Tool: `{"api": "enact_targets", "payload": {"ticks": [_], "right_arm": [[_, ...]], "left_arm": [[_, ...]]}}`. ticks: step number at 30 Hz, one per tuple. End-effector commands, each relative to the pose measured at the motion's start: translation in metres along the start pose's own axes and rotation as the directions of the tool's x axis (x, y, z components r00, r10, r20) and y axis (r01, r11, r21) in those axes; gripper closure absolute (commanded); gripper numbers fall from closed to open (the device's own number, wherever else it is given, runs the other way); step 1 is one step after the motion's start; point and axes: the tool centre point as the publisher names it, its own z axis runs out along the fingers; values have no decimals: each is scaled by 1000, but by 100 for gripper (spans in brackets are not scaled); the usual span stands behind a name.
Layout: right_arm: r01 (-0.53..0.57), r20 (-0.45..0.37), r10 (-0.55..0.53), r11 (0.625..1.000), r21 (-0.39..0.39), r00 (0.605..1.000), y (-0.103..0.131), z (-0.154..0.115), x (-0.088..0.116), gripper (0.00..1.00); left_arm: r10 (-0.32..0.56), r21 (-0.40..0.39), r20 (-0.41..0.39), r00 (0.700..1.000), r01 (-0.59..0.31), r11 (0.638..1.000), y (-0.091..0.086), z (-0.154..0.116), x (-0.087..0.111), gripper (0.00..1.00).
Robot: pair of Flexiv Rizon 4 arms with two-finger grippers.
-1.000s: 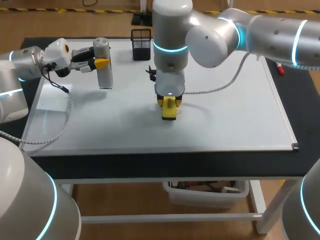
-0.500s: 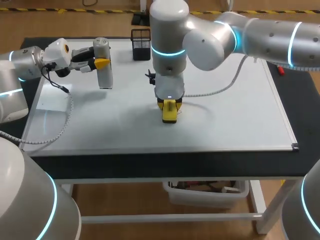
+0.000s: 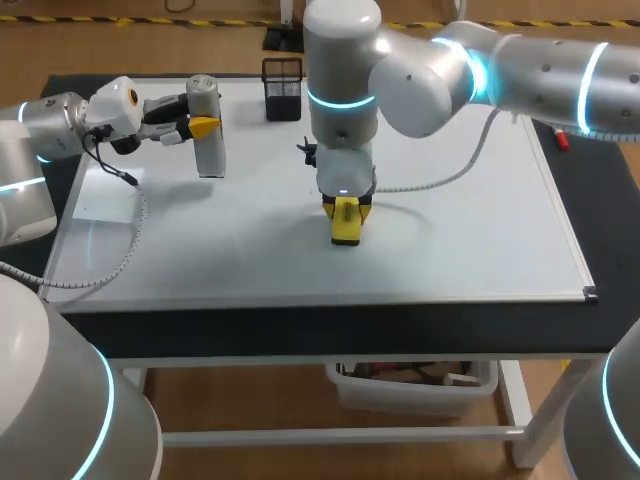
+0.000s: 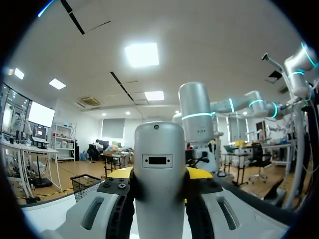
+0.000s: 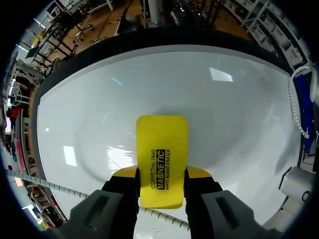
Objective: Pick up the inspection probe, press it on each red-marked spot on the whiteboard one by one, put down the probe, pick up the eraser, and wipe off all the red marks.
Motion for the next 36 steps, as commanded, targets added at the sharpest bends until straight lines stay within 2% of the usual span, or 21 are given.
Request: {"api": "enact_targets", "payload": {"ticks": [1, 13, 22, 29, 36], "right_arm": [[-14, -5, 14, 1000, 6, 1000, 1, 9, 13, 100], [-87, -27, 87, 996, 4, 996, 3, 14, 42, 100], [-118, -36, 119, 993, 31, 992, 3, 4, 49, 100], [-87, -49, 94, 989, 121, 994, 4, -27, 34, 100], [-49, -19, 52, 990, 130, 998, 7, -31, 6, 100]], "left_arm": [[-1, 1, -4, 1000, 1, 1000, -1, 0, -1, 100], [-1, 1, -4, 1000, 1, 1000, -1, 0, -1, 100], [-1, 1, -4, 1000, 1, 1000, -1, 0, -1, 100], [-1, 1, -4, 1000, 1, 1000, -1, 0, -1, 100], [-1, 1, -4, 1000, 1, 1000, -1, 0, -1, 100]]}}
